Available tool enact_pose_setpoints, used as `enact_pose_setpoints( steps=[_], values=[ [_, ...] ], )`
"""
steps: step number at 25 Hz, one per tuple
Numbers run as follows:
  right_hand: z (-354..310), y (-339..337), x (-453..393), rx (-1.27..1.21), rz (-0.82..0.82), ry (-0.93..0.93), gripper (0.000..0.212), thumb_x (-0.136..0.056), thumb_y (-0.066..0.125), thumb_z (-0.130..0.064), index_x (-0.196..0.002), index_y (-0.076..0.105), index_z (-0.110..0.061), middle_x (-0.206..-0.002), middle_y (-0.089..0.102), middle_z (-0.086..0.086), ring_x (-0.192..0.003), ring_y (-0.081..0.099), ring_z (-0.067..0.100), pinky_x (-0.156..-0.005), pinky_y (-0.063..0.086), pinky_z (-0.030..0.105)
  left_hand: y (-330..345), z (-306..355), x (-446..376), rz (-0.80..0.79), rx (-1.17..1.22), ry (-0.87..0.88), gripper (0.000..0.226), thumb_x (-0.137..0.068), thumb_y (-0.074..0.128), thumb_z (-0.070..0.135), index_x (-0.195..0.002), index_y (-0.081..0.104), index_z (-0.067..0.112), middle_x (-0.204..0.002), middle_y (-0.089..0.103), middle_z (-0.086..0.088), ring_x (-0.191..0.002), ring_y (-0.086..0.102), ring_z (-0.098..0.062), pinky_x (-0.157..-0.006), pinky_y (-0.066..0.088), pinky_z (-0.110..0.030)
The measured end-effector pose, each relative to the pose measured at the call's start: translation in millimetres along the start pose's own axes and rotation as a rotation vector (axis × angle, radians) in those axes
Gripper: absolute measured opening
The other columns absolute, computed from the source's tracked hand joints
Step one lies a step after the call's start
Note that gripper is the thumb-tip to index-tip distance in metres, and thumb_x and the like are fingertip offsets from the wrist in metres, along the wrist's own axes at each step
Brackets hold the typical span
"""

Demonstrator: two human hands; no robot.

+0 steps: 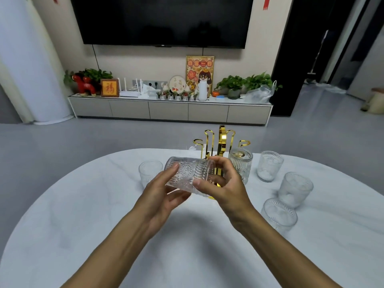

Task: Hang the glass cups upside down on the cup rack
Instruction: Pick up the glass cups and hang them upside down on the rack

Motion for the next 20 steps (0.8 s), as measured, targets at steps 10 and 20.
enact_pose_setpoints(
  steps=[10,20],
  values=[
    [-35,-57,-122,1.433,-0.111,-0.186,0.045,-0.103,0.03,-0.032,-0.142,0.041,-0.014,-0.155,0.037,0.005,-0.137,0.035,0.03,-0.106,0.036,0.052,67,66,-60,0.067,-0.904,0.635,0.078,-0.059,0.091,0.035,-0.129,0.056,0.025,-0.115,0.069,0.003,-0.099,0.067,-0.013,-0.083,0.059,-0.033],
    [-35,-61,-122,1.522,-0.143,-0.153,0.05,-0.091,0.043,-0.014,-0.141,0.041,-0.019,-0.158,0.031,-0.002,-0.134,0.038,0.033,-0.103,0.036,0.056,67,22,-91,0.026,-1.226,0.652,0.072,-0.057,0.087,0.043,-0.123,0.058,0.036,-0.114,0.068,0.004,-0.091,0.065,-0.017,-0.07,0.053,-0.021]
  ],
)
Point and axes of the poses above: each hand's wrist, its own x-axis away from the middle knuckle, its own y-axis out of the palm, z = x × y, the point moved 5 cm from there along -x, towards the middle knuckle
